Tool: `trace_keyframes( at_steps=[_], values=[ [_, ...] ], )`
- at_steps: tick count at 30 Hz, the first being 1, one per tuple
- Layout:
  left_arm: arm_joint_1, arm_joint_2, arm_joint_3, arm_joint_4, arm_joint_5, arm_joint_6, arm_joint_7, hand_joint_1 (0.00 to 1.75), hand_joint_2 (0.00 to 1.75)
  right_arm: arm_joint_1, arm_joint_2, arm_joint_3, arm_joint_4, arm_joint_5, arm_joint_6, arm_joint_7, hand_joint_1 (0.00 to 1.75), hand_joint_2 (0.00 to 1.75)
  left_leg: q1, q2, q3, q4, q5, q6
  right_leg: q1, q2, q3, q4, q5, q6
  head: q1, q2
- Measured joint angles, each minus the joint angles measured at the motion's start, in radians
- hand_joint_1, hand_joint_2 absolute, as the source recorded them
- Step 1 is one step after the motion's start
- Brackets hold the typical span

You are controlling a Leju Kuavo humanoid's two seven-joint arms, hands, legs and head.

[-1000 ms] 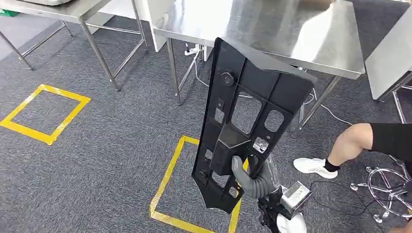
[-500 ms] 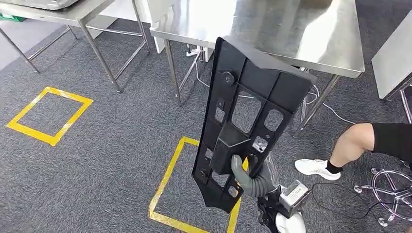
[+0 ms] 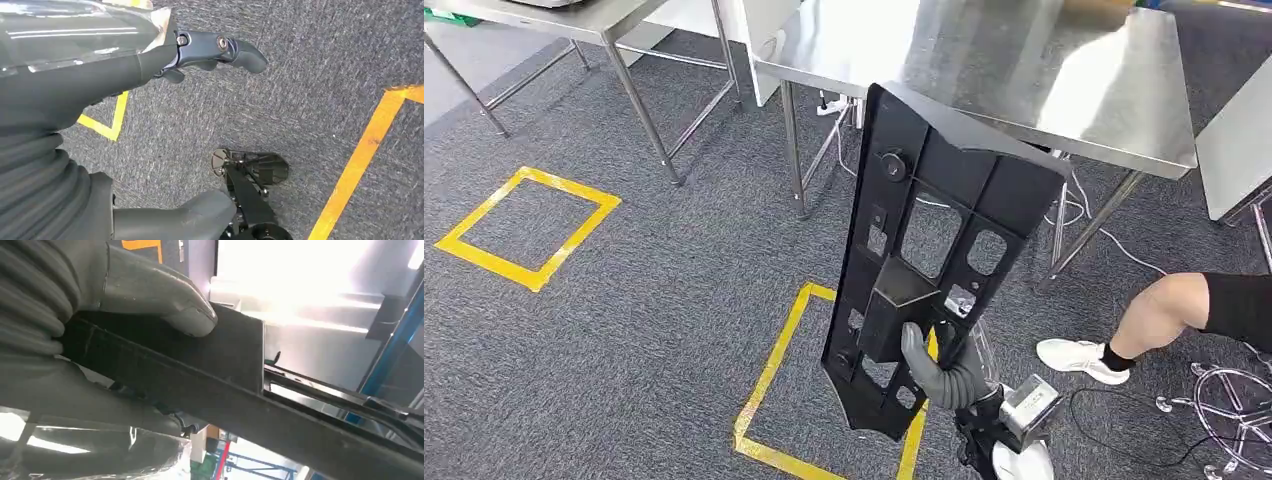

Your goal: Take the parts from the cabinet and place them on the table.

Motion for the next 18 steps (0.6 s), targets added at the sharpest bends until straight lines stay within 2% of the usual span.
trace_keyframes(
  at_steps=[1,2,3,4,6,8,9,10,11,12,13,14,15,17,18],
  values=[
    [0.0,0.0,0.0,0.0,0.0,0.0,0.0,0.0,1.75,0.0,0.0,0.0,0.0,0.0,0.0,0.0,1.75,1.75,0.0,-0.003,0.006,0.0,-0.004,-0.004,-0.003,0.0,0.043,-0.096,0.043,0.01,0.0,0.0],
    [0.0,-0.001,0.0,0.0,0.0,0.0,0.0,0.0,1.75,-0.001,0.0,0.0,0.0,0.0,0.0,0.0,1.75,1.75,0.0,-0.005,0.009,0.001,-0.008,-0.009,-0.006,0.001,0.082,-0.179,0.074,0.015,0.001,0.0],
    [0.0,0.0,0.0,0.0,0.0,0.0,0.0,0.0,1.75,-0.003,0.0,0.0,0.001,0.0,-0.001,-0.001,1.75,1.75,-0.01,-0.006,0.009,0.009,-0.015,-0.016,-0.001,0.002,0.094,-0.214,0.079,0.008,0.002,0.0],
    [0.0,-0.001,0.0,0.0,0.0,0.0,0.001,0.0,1.75,-0.003,0.0,0.0,0.001,-0.001,-0.001,-0.001,1.75,1.75,-0.008,-0.007,0.009,0.009,-0.019,-0.021,-0.003,0.004,0.1,-0.214,0.083,-0.008,-0.001,0.0],
    [0.0,-0.001,0.0,0.0,0.0,0.001,0.002,0.0,1.75,-0.004,0.0,-0.001,0.001,-0.003,-0.002,-0.001,1.75,1.75,-0.001,-0.007,0.012,0.006,-0.021,-0.031,0.005,0.004,0.1,-0.212,0.079,-0.024,-0.001,0.0],
    [0.0,0.0,0.001,-0.001,0.0,0.001,0.002,0.0,1.75,-0.006,0.001,-0.002,0.001,-0.003,-0.003,-0.001,1.75,1.75,0.006,-0.001,0.012,0.022,-0.033,-0.045,-0.008,0.004,0.113,-0.221,0.082,-0.04,-0.001,0.0],
    [-0.001,-0.002,0.001,-0.001,0.0,0.001,0.002,0.0,1.75,-0.007,0.002,-0.002,0.001,-0.003,-0.003,-0.001,1.75,1.75,0.005,0.004,-0.003,0.062,-0.054,-0.049,-0.008,0.003,0.118,-0.221,0.076,-0.05,-0.006,0.0],
    [-0.001,-0.002,0.001,-0.001,0.0,0.001,0.002,0.0,1.75,-0.007,0.002,-0.002,0.001,-0.003,-0.003,-0.001,1.75,1.75,0.007,0.005,-0.04,0.136,-0.09,-0.053,-0.007,0.002,0.122,-0.221,0.073,-0.055,-0.005,0.0],
    [0.0,-0.002,0.002,-0.001,0.0,0.001,0.002,0.0,1.75,-0.007,0.002,-0.002,0.001,-0.003,-0.003,-0.001,1.75,1.75,0.008,0.007,-0.091,0.228,-0.128,-0.057,-0.004,0.002,0.125,-0.221,0.069,-0.059,-0.005,0.0],
    [0.001,-0.002,0.003,-0.001,0.0,0.001,0.002,0.0,1.75,-0.007,0.002,-0.002,0.001,-0.003,-0.003,-0.001,1.75,1.75,0.009,0.008,-0.134,0.296,-0.145,-0.061,-0.003,0.002,0.126,-0.22,0.067,-0.062,-0.005,0.0],
    [0.002,-0.002,0.006,-0.001,0.0,0.001,0.003,0.0,1.75,-0.006,0.002,-0.002,0.003,-0.003,-0.003,-0.001,1.75,1.75,0.01,0.008,-0.162,0.328,-0.142,-0.062,-0.001,0.003,0.129,-0.22,0.065,-0.064,-0.005,0.0],
    [0.002,-0.002,0.009,-0.001,0.0,0.001,0.003,0.0,1.75,-0.006,0.002,-0.002,0.004,-0.003,-0.003,-0.001,1.75,1.75,0.011,0.009,-0.164,0.309,-0.114,-0.06,-0.001,0.004,0.134,-0.22,0.06,-0.063,-0.005,0.0],
    [0.002,-0.002,0.01,-0.001,0.0,0.001,0.003,0.0,1.75,-0.005,0.002,-0.002,0.005,-0.003,-0.003,-0.001,1.75,1.75,0.011,0.009,-0.146,0.256,-0.073,-0.057,0.0,0.004,0.141,-0.22,0.056,-0.063,-0.006,0.0],
    [0.002,-0.002,0.011,-0.002,0.0,0.001,0.003,0.0,1.75,-0.006,0.003,-0.002,0.005,-0.003,-0.005,-0.001,1.75,1.75,0.01,0.011,-0.066,0.075,0.028,-0.042,0.001,0.004,0.16,-0.221,0.043,-0.057,-0.006,0.0],
    [0.001,0.0,0.012,-0.003,0.0,0.001,0.003,0.0,1.75,-0.006,0.003,-0.002,0.005,-0.003,-0.006,-0.001,1.75,1.75,0.004,0.015,-0.044,0.037,0.023,-0.031,0.002,0.004,0.153,-0.221,0.037,-0.053,-0.005,0.0]
  ],
)
